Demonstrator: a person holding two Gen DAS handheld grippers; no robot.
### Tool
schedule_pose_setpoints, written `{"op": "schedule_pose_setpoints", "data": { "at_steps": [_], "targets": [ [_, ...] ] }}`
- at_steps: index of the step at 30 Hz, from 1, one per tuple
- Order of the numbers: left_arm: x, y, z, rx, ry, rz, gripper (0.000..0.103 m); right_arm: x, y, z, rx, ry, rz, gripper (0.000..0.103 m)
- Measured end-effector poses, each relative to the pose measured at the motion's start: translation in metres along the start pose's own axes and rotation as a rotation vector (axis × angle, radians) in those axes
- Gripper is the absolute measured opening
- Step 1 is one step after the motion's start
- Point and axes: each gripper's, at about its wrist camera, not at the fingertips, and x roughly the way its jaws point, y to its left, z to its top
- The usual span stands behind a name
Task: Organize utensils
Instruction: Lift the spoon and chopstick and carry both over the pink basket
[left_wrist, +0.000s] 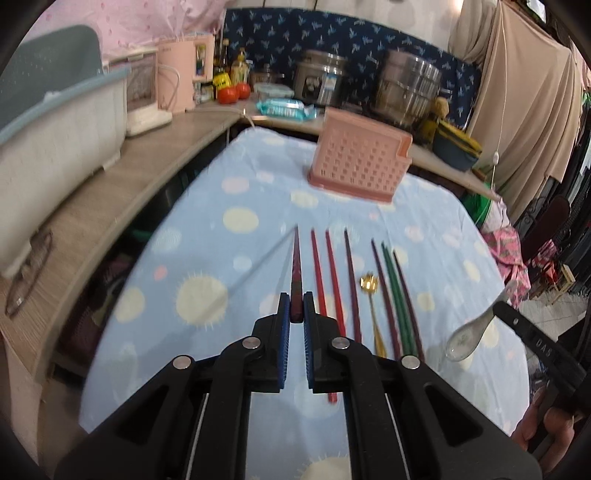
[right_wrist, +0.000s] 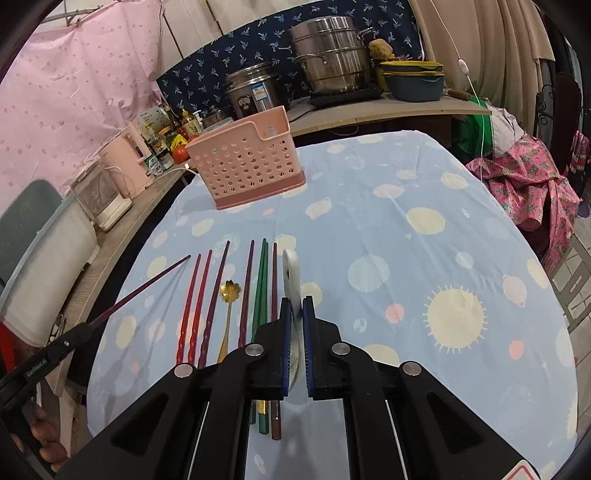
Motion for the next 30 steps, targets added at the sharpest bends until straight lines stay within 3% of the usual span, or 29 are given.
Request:
{"op": "schedule_pose_setpoints", "data": {
  "at_steps": [11,30],
  "targets": [
    [-0.03,-0.014,0.109,0.024,-0.197,-0.014,0.007,0.002,0.007,0.062,-0.014,-0.063,0.007,0.006],
    [-0.008,-0.057,0.277,0.019,-0.409,-0.088,0.007,0.077,0.029,0.219,-0.042,-0.168,0.012,0.006]
  ]
}}
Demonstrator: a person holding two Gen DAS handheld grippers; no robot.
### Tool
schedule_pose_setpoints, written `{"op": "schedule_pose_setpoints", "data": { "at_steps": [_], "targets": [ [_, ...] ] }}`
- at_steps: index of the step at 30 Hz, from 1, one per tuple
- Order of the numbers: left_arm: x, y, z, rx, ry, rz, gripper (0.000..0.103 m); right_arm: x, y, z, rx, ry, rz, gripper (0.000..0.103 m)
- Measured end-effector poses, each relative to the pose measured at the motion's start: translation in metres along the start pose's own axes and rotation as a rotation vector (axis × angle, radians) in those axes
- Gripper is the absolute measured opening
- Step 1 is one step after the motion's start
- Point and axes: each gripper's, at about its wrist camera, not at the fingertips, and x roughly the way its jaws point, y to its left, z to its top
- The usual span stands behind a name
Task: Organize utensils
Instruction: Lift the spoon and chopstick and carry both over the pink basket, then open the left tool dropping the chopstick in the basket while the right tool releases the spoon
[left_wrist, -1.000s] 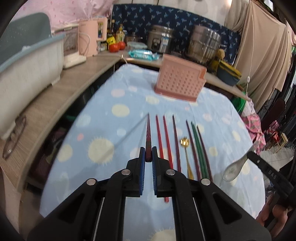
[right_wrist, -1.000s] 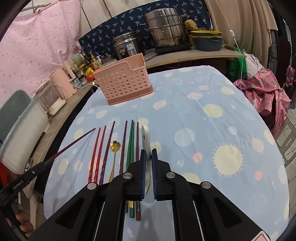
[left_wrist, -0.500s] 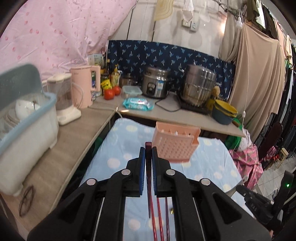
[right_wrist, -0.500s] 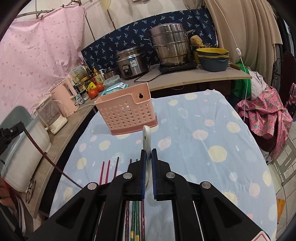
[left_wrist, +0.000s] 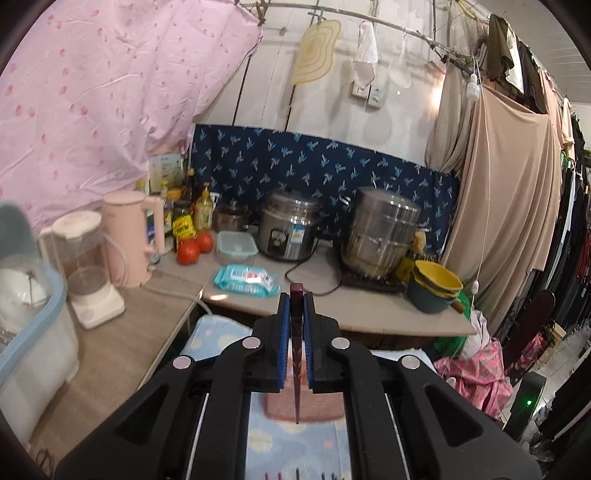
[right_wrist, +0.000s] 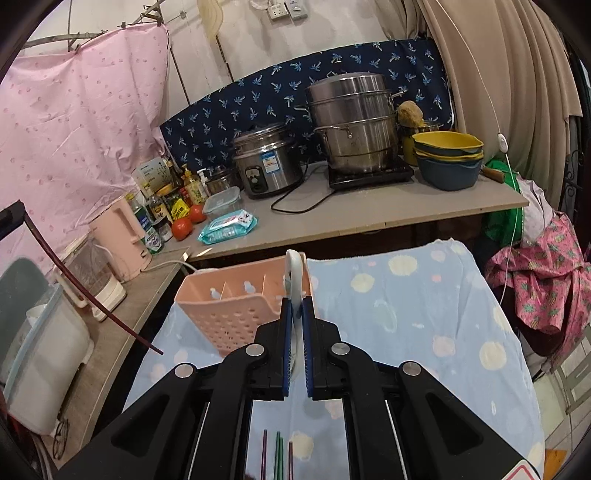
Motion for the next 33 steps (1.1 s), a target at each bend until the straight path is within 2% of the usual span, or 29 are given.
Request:
{"op": "schedule_pose_setpoints", "data": {
  "at_steps": [4,11,21,30,33],
  "targets": [
    [0.026,-0.005,0.02,0.0,-0.028,-0.004,0.007,0.028,0.005,0.024,-0.015,0.006,-0.004,0.006],
    [0.07,-0.003,0.024,-0.013,-0.014,-0.001,0.007,0.078,0.012,0.041,-0.034,0.026,-0.03,0.006],
    [0.119,0.01,-0.01,-0.004,0.087,0.033,0.007,0.134,0.005,0.026,-0.018,0.103,-0.052,0.006],
    [0.133,0.017,-0.024,-0.011,0.124,0.051,0.007,0.153,0.005,0.016,-0.024,0.14,-0.049,0.007],
    [0.133,0.017,-0.028,-0.011,0.132,0.057,0.007,0.15,0.005,0.014,-0.026,0.123,-0.055,0.008]
  ]
}}
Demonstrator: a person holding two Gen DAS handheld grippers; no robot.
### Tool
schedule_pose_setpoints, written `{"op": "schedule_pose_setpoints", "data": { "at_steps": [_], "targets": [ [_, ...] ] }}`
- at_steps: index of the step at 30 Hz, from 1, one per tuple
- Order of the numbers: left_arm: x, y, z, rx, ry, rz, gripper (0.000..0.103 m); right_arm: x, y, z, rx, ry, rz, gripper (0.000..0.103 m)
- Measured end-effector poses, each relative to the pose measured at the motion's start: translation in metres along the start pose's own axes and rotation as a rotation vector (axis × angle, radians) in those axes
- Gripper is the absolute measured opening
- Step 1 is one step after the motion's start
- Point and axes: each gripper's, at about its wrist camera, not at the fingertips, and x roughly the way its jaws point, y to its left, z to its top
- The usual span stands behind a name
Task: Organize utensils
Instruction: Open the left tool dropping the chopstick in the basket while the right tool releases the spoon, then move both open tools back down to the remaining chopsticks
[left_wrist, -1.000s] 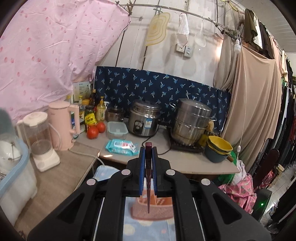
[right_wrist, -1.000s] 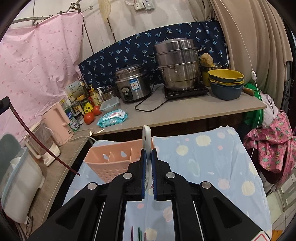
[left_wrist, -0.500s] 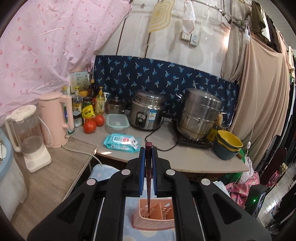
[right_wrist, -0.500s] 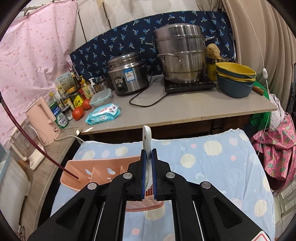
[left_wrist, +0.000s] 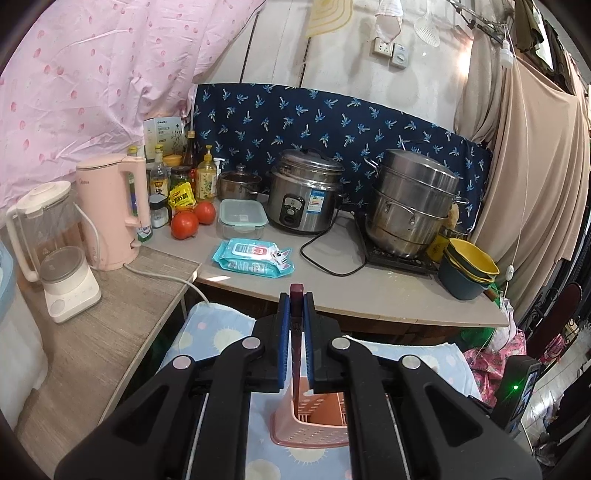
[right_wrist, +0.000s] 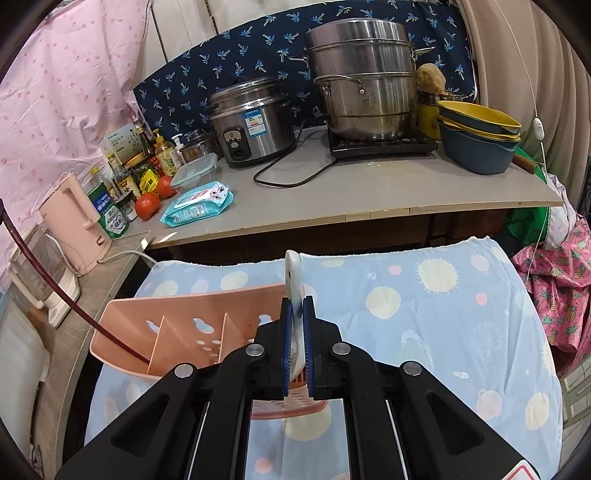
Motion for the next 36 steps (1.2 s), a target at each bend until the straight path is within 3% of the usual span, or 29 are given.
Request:
{"op": "schedule_pose_setpoints", "data": {
  "at_steps": [2,5,6,11,13,17,24,36],
  "targets": [
    [0.0,0.001,-0.002,-0.002,0.003,0.011,0.011,-0.003,0.0,0.0,-0.007,-0.01,-0.006,0.009],
    [-0.001,0.005,-0.003,-0.027,0.013,0.02,0.033,-0.011,-0.001,-0.001,-0.01,-0.024,-0.007,0.011],
    [-0.003,0.006,-0.004,-0.03,0.009,0.027,0.034,-0.014,-0.001,-0.002,-0.01,-0.027,-0.007,0.012],
    [-0.014,0.01,-0.012,-0.022,0.014,0.041,0.034,-0.033,-0.005,-0.011,-0.008,-0.035,0.001,0.014],
    [-0.021,0.012,-0.017,-0.022,0.021,0.046,0.034,-0.043,-0.005,-0.017,-0.008,-0.037,0.007,0.021],
    [-0.035,0.016,-0.034,-0.022,0.039,0.05,0.035,-0.062,-0.004,-0.037,-0.019,-0.032,0.015,0.024],
    [-0.062,0.017,-0.083,0.003,0.09,0.07,0.035,-0.094,-0.004,-0.083,-0.035,-0.005,0.016,0.031],
    [-0.092,0.023,-0.154,0.02,0.204,0.098,0.035,-0.136,-0.015,-0.164,-0.02,0.068,0.008,0.031]
  ]
}}
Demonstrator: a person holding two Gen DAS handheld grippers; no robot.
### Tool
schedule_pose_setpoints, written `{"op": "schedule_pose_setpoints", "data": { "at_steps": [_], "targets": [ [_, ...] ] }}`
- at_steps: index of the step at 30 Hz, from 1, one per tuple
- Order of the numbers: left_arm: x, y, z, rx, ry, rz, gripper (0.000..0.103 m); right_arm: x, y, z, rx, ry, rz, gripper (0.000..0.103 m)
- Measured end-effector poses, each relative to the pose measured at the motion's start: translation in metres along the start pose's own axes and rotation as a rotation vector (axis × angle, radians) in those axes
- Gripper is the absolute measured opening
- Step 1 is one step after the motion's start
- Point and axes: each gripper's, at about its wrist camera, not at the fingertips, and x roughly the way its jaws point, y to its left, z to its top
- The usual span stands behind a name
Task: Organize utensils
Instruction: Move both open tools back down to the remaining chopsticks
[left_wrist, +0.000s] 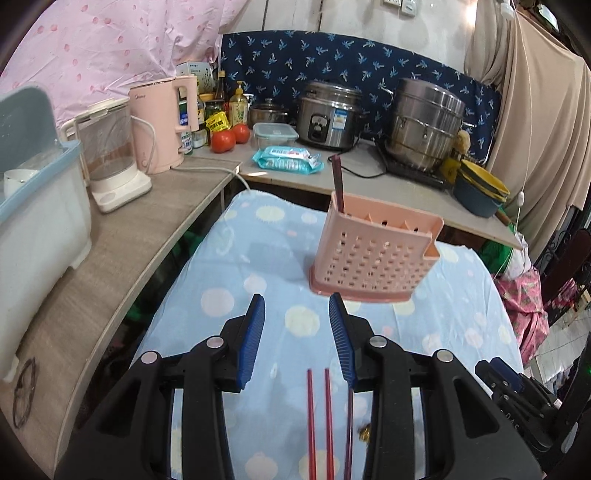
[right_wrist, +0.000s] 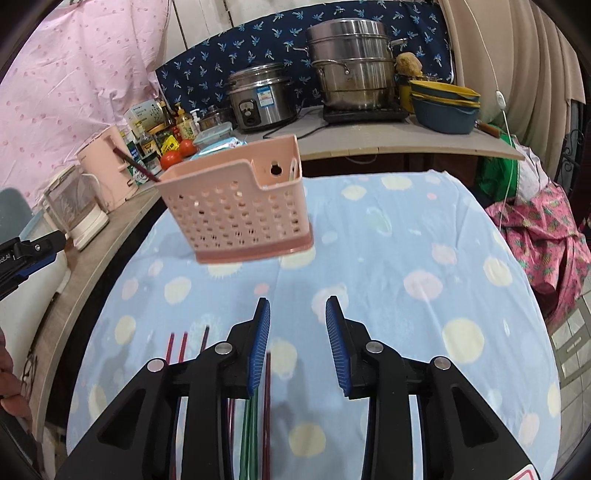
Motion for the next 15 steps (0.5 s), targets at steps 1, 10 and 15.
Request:
{"op": "schedule_pose_setpoints", "data": {
  "at_steps": [1,10,15],
  "targets": [
    [-0.002,0.001,-0.005,0.002,0.007,0.004,0.035,-0.002,-0.001,-0.006,0.003,0.007,0.001,0.031],
    [-0.013,0.005,-0.049,0.03,0.065,0.024,0.035,-0.019,0.0,-0.052,-0.018,0.054,0.001,0.031],
    [-0.013,0.01,-0.073,0.033,0.109,0.035,0.035,-0.028,0.003,-0.076,-0.029,0.079,0.007,0.031]
  ]
}}
